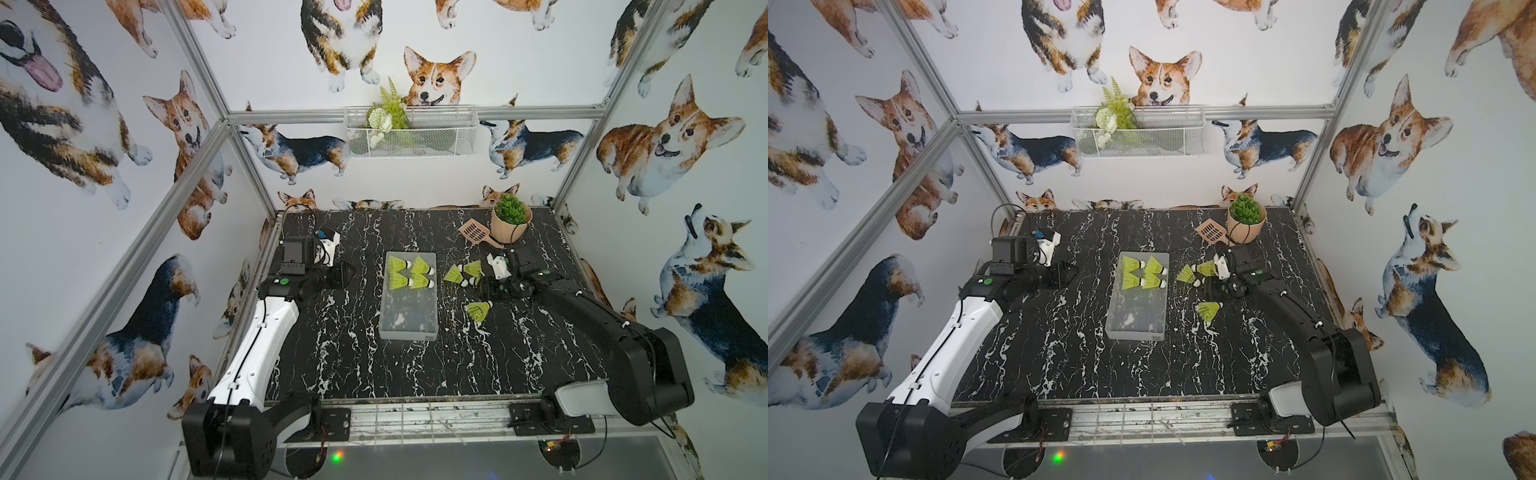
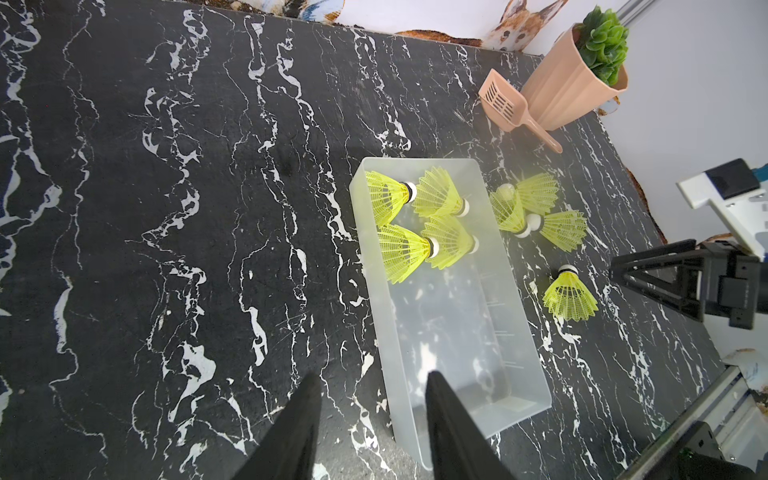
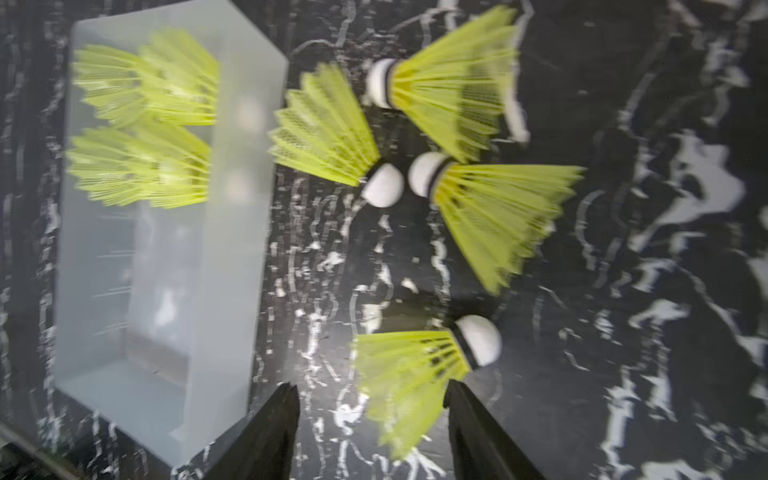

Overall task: Put the shuttlecocks into the storage box
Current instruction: Adjust the shuttlecock at the center of the board.

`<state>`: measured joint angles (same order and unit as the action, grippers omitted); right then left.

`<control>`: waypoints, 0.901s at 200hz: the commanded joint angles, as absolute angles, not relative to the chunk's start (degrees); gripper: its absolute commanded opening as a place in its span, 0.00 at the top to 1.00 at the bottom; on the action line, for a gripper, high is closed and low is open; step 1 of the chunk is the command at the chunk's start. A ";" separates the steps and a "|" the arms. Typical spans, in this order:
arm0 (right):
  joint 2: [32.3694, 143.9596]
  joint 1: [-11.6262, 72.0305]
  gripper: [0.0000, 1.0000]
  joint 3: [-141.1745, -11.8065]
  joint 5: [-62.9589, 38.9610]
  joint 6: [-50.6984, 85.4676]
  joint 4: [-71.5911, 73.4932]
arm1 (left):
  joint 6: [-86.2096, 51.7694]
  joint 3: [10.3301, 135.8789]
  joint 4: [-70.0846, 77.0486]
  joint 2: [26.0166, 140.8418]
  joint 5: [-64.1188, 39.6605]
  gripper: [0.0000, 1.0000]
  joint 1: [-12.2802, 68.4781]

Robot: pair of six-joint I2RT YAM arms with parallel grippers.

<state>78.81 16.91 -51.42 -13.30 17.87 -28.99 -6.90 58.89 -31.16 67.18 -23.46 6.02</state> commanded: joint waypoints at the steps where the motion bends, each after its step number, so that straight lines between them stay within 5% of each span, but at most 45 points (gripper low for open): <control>1: 79.33 15.50 0.33 -50.92 -14.58 14.16 -32.21 | -6.99 58.89 -29.97 66.97 -23.65 0.55 5.98; 80: 81.27 15.57 0.33 -47.78 -28.67 16.56 -31.30 | -6.99 58.80 -29.91 66.99 -23.29 0.55 5.98; 180: 90.38 18.10 0.34 -52.52 -31.72 20.39 -21.73 | -7.21 58.65 -29.54 66.92 -23.38 0.55 6.02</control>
